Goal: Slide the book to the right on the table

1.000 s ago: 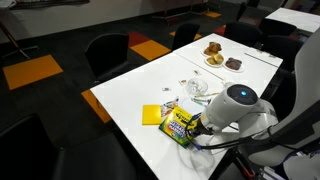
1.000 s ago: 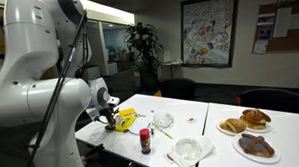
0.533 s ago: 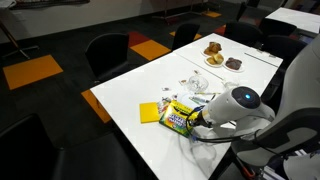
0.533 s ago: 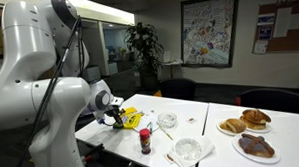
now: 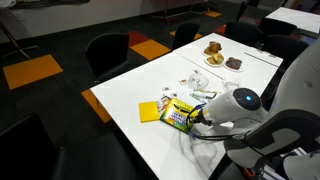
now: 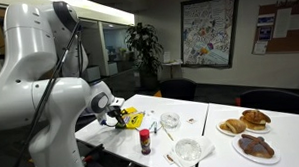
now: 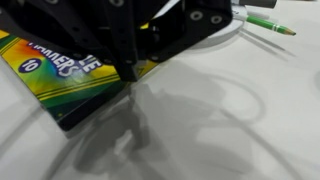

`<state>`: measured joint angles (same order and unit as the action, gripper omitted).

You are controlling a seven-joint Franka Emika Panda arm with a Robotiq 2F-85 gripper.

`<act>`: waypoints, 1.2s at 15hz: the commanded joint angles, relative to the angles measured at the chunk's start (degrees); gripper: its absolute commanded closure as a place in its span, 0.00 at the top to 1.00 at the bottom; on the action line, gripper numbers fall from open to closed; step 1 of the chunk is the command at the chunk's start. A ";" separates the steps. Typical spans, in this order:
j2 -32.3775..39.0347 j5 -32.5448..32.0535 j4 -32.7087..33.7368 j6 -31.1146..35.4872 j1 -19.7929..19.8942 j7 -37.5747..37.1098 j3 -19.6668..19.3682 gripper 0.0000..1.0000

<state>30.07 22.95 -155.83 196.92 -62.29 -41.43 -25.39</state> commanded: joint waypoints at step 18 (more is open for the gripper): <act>-34.84 -2.53 -2.41 -35.98 21.43 3.68 18.59 0.00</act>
<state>-1.85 18.69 -157.99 166.73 -49.76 -39.54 -14.23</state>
